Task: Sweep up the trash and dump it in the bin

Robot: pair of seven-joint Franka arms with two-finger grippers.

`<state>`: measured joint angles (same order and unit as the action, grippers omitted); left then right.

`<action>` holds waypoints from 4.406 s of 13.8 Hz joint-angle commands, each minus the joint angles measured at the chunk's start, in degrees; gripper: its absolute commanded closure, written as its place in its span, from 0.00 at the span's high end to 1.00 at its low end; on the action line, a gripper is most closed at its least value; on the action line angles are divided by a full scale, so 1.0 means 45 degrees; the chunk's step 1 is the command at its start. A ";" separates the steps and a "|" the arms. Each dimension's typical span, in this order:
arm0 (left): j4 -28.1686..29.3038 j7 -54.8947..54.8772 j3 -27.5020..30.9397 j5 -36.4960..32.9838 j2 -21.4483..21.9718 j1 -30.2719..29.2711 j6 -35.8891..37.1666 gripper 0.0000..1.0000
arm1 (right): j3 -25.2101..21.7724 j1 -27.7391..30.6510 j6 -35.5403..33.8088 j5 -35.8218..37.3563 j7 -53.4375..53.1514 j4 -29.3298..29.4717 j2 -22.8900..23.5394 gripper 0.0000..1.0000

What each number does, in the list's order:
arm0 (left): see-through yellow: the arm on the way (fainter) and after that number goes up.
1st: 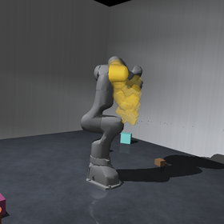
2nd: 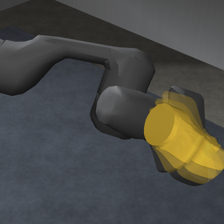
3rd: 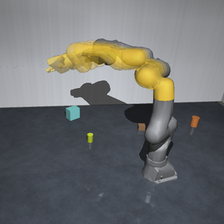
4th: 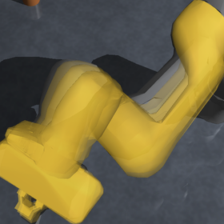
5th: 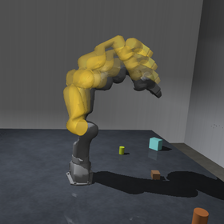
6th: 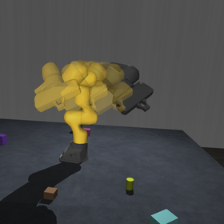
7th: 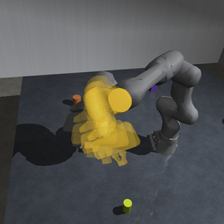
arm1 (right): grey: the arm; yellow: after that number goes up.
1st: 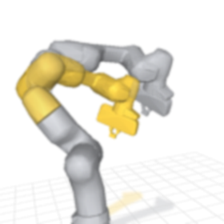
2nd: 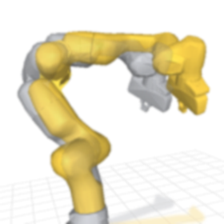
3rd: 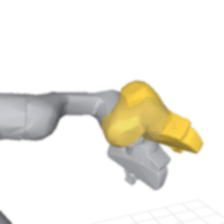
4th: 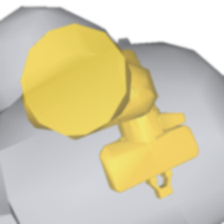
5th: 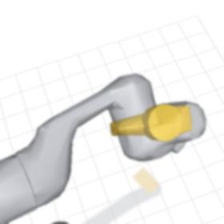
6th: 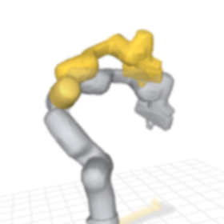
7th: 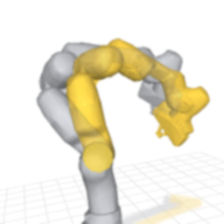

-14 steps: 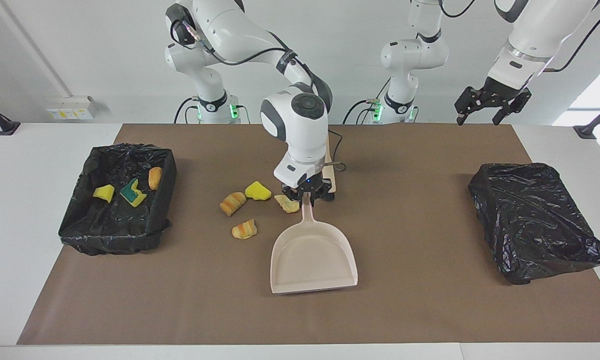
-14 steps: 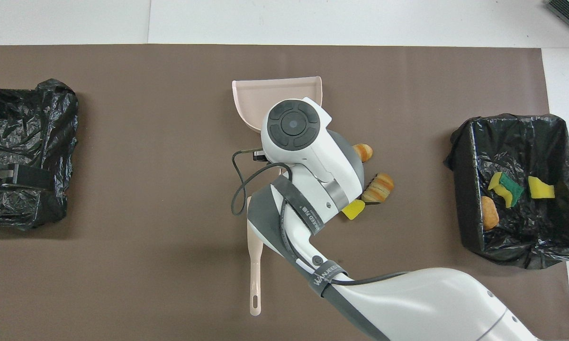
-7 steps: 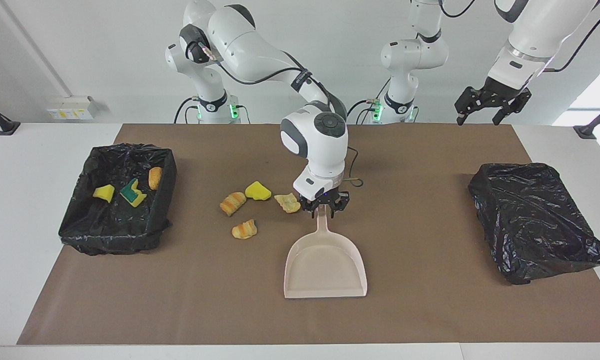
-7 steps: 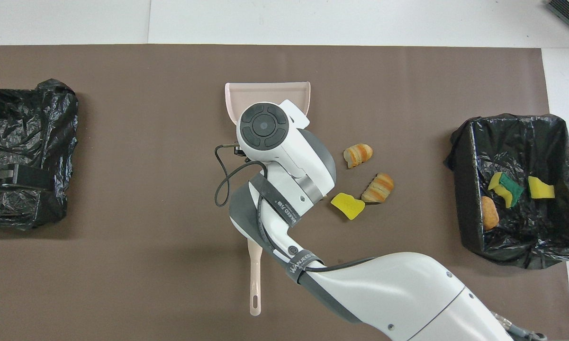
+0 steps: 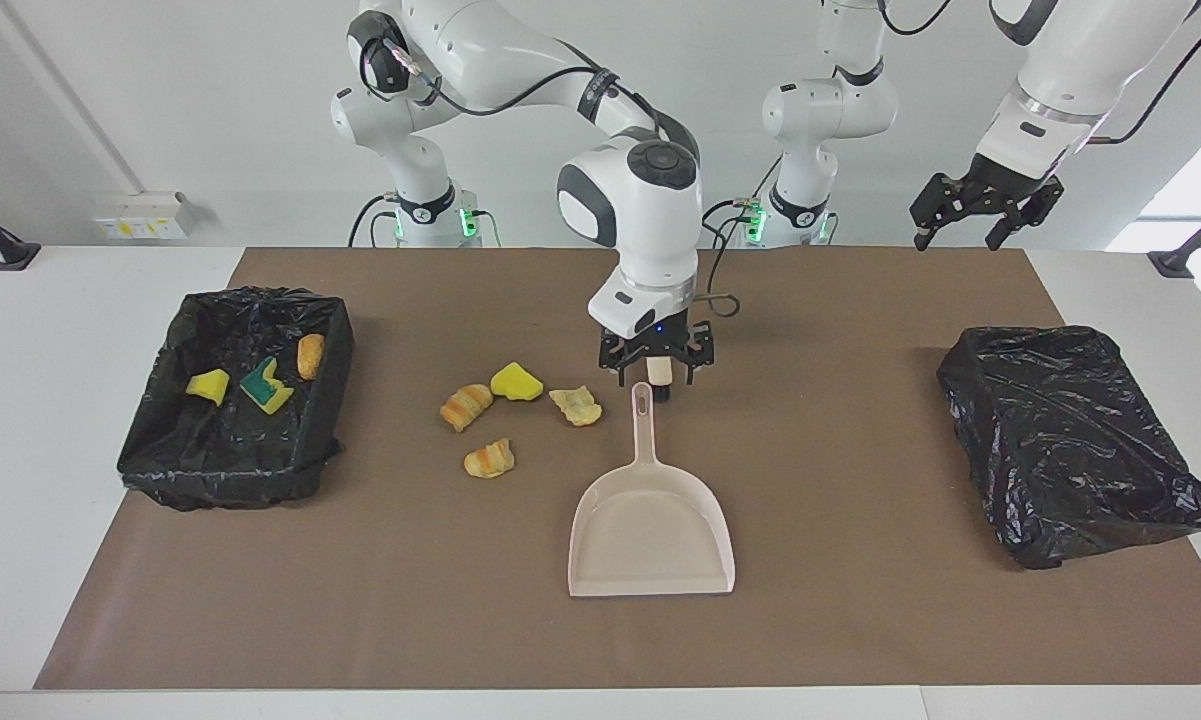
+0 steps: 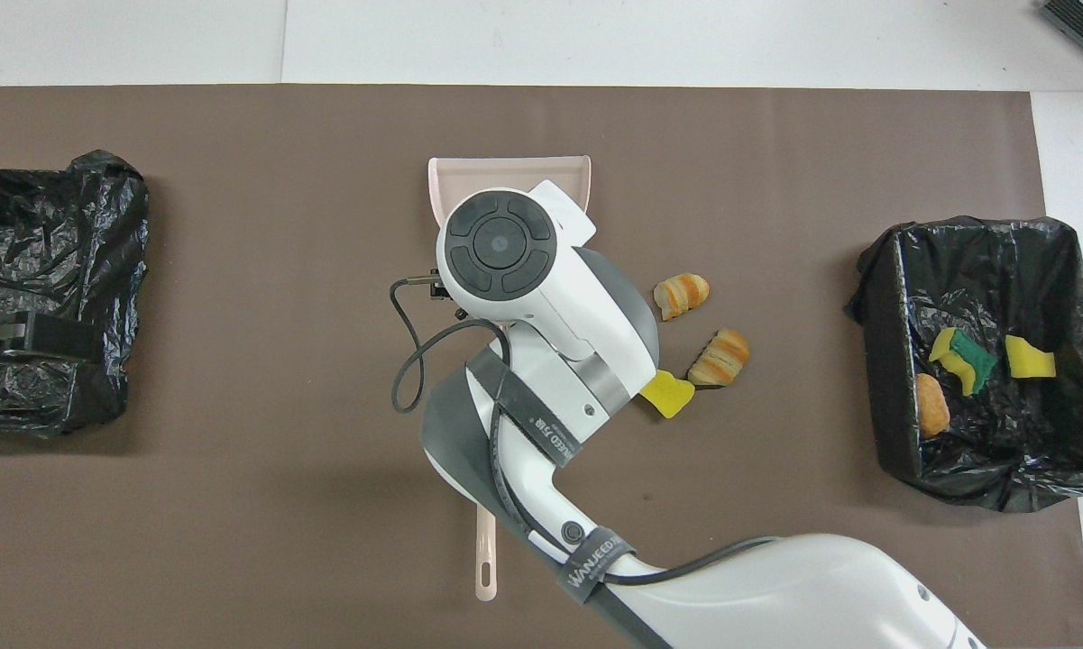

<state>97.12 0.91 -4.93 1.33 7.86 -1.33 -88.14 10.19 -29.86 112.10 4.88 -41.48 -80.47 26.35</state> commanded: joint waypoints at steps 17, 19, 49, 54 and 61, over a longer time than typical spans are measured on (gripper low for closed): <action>-0.2064 0.3214 -0.0838 -0.0061 -0.3304 0.1894 -0.2719 1.00 | 0.0060 -0.2915 0.5010 -0.0323 -0.3887 -1.0106 -0.4471 0.67; -0.2985 0.4149 -0.0838 -0.0042 -0.4515 0.2753 -0.3281 1.00 | 0.0099 -0.2915 0.5011 -0.0323 -0.3887 -1.0048 -0.4431 0.60; -0.3066 0.7553 -0.0799 -0.0179 -0.8994 0.6215 -0.5165 0.00 | 0.0002 0.2371 -0.0146 -0.0831 0.3485 -1.1452 -0.8980 0.00; -0.3028 0.5276 -0.0682 -0.0198 -0.8312 0.5474 -0.4635 0.00 | 0.0002 0.5671 0.1414 -0.0831 0.8017 -1.2741 -0.9372 0.00; -0.2660 -0.2867 -0.0662 -0.0882 -0.6088 0.3386 -0.1277 0.00 | 0.0021 0.7046 0.3832 -0.1318 0.9843 -1.4477 -0.9042 0.00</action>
<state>82.43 -5.01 -7.66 -1.00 -24.01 15.96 -96.58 9.89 1.57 125.46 1.01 1.56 -142.57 -13.63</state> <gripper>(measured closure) 0.674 0.740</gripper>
